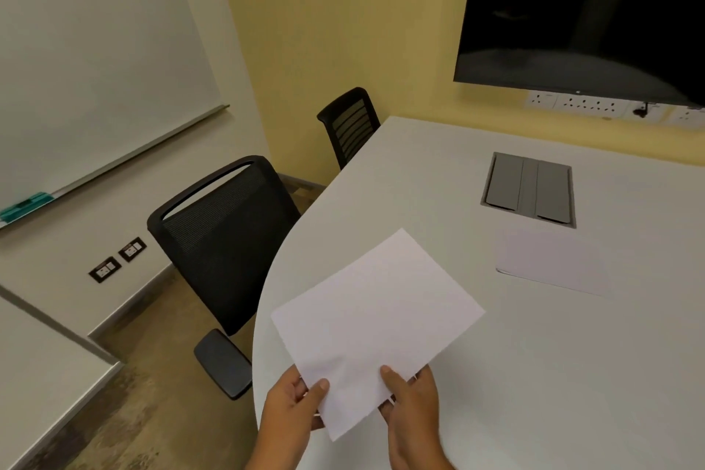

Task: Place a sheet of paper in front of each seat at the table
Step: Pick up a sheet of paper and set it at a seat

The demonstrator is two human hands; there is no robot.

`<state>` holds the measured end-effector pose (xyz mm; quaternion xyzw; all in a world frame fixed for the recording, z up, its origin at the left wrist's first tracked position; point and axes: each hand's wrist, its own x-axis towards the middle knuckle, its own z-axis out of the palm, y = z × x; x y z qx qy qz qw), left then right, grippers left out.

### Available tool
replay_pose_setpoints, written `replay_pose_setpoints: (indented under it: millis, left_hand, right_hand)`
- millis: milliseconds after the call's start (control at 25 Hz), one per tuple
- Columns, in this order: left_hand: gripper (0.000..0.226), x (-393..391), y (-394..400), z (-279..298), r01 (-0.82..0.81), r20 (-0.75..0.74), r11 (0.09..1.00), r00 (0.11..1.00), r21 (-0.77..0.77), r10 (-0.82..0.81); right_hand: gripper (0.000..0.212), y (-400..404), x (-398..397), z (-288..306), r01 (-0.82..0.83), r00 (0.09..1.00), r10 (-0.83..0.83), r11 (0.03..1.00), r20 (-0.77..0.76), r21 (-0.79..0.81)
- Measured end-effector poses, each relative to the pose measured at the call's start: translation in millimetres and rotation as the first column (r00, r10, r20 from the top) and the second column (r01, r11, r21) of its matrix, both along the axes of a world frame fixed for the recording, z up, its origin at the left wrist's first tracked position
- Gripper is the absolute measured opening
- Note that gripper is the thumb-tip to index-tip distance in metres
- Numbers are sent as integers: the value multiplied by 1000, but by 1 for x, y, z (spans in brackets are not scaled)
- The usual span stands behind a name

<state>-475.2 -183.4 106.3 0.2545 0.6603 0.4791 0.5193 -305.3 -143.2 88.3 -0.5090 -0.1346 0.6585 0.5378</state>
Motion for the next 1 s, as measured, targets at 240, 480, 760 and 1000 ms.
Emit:
replay_pose_setpoints:
  millis: [240, 480, 760, 1000]
  left_hand:
    - [26, -69, 60, -7, 293, -230, 956, 929, -22, -290]
    - [23, -130, 162, -23, 367, -335, 930, 877, 2, -345]
    - [51, -172, 278, -81, 324, -321, 944, 890, -58, -324]
    - [56, -176, 329, -146, 262, -338, 953, 893, -152, -299]
  right_hand:
    - [38, 51, 35, -11, 313, 947, -310, 949, 91, -29]
    - [37, 82, 17, -36, 221, 887, -188, 975, 421, -30]
    - [31, 135, -42, -76, 199, 726, -111, 979, 678, -52]
    - [28, 188, -73, -125, 176, 640, -38, 979, 767, -98]
